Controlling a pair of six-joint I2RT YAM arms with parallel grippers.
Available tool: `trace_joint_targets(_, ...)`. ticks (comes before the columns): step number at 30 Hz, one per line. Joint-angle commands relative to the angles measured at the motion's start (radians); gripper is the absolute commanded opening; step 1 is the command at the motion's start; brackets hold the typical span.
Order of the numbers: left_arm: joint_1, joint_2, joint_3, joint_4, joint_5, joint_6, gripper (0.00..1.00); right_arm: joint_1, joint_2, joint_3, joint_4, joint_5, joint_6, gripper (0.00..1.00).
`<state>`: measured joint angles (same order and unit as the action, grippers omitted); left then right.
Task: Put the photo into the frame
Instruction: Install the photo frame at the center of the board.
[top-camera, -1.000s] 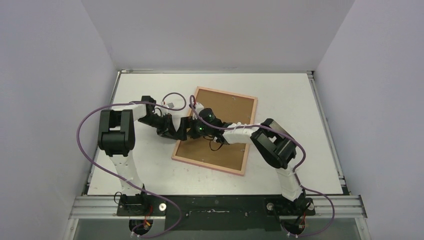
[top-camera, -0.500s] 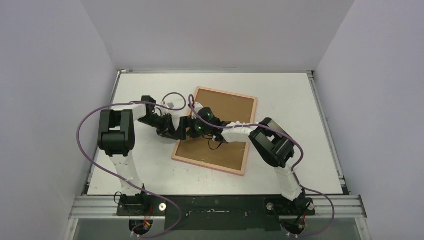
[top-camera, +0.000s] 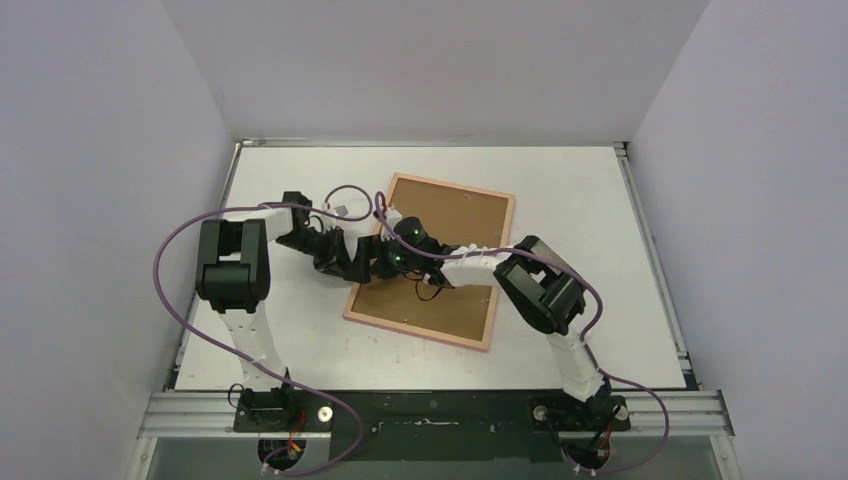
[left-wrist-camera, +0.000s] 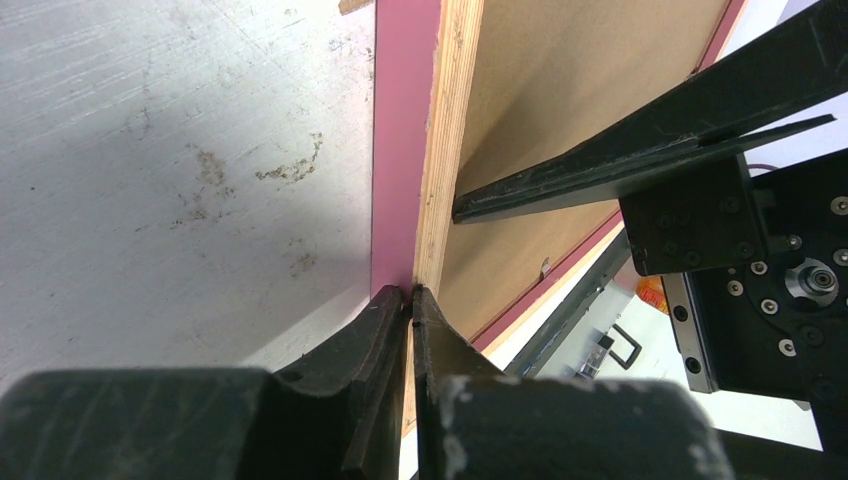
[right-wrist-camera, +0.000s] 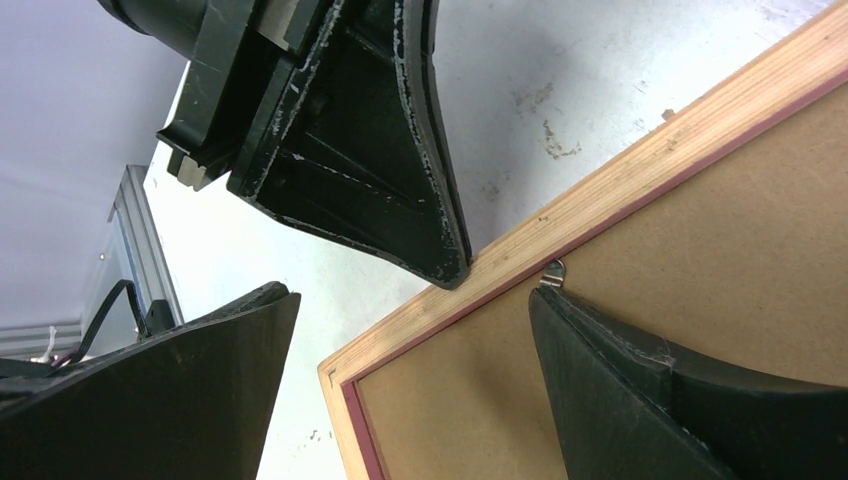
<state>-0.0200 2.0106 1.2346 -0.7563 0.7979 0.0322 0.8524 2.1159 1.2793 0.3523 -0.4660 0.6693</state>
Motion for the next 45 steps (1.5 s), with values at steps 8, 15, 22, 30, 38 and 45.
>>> trace_joint_targets(8,-0.011,0.004,-0.012,0.04,-0.067,0.018,0.04,-0.006,-0.025,0.016,0.029,0.001,-0.039,0.9)
trace_joint_targets(15,-0.012,0.0,-0.014,0.038,-0.065,0.02,0.04,-0.047,-0.068,0.025,-0.001,0.007,-0.073,0.9)
trace_joint_targets(22,-0.012,-0.002,-0.014,0.038,-0.062,0.018,0.04,-0.053,-0.026,0.043,-0.017,0.005,-0.077,0.9)
trace_joint_targets(30,-0.012,0.002,-0.015,0.041,-0.06,0.018,0.04,-0.023,0.021,0.055,0.007,-0.019,-0.052,0.9)
trace_joint_targets(38,-0.012,0.004,-0.019,0.046,-0.062,0.018,0.04,-0.006,0.028,0.045,0.02,-0.031,-0.03,0.9)
trace_joint_targets(45,-0.012,0.005,-0.018,0.045,-0.06,0.018,0.04,0.001,0.043,0.057,0.007,-0.053,-0.033,0.9)
